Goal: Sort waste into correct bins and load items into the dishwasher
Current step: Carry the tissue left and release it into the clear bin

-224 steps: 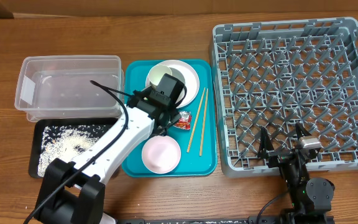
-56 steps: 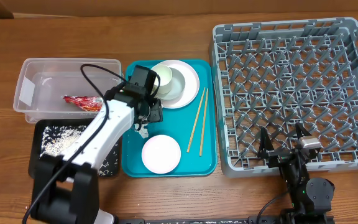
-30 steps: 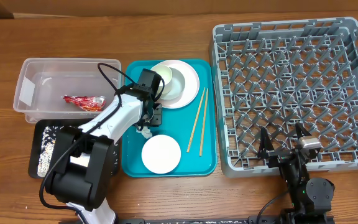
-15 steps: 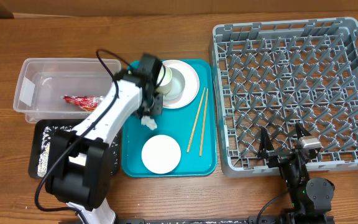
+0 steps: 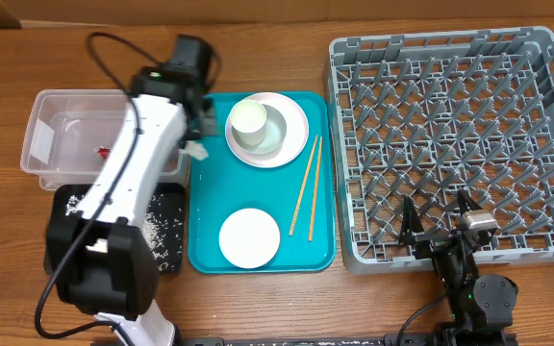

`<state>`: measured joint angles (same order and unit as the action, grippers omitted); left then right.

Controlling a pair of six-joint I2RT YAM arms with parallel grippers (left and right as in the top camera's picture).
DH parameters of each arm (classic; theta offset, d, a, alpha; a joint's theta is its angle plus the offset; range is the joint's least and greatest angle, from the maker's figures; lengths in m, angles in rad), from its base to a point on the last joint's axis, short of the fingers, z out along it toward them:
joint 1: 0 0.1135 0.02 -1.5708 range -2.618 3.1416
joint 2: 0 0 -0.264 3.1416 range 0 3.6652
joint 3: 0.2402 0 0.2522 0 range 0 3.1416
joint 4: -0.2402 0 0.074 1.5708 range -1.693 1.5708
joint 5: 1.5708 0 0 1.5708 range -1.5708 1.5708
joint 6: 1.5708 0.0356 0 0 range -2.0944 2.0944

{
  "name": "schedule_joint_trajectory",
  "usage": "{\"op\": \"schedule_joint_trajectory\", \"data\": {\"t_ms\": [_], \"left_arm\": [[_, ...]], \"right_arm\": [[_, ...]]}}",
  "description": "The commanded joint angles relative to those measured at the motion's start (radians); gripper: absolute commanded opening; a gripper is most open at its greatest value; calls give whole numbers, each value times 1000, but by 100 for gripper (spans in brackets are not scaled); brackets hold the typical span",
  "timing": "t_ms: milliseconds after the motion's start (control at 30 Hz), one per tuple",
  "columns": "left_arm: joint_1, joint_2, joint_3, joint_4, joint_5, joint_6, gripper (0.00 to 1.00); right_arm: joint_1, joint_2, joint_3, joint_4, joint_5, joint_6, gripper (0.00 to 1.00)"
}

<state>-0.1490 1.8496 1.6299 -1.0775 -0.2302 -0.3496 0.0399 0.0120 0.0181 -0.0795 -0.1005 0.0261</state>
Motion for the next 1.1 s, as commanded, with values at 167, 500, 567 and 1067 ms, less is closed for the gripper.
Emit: {"op": "schedule_joint_trajectory", "data": {"t_ms": [167, 500, 567, 1067], "left_arm": [[190, -24, 3, 9, -24, -78, 4], [261, -24, -98, 125, -23, -77, 6], [261, -24, -101, 137, -23, -77, 7], [261, -29, -72, 108, 89, -35, 66]], "right_arm": [[-3, -9, -10, 6, -2, 1, 100], [-3, -9, -10, 6, -2, 1, 100], [-3, -9, -10, 6, -2, 1, 100], [-3, -9, -10, 5, -2, 1, 100]]}}
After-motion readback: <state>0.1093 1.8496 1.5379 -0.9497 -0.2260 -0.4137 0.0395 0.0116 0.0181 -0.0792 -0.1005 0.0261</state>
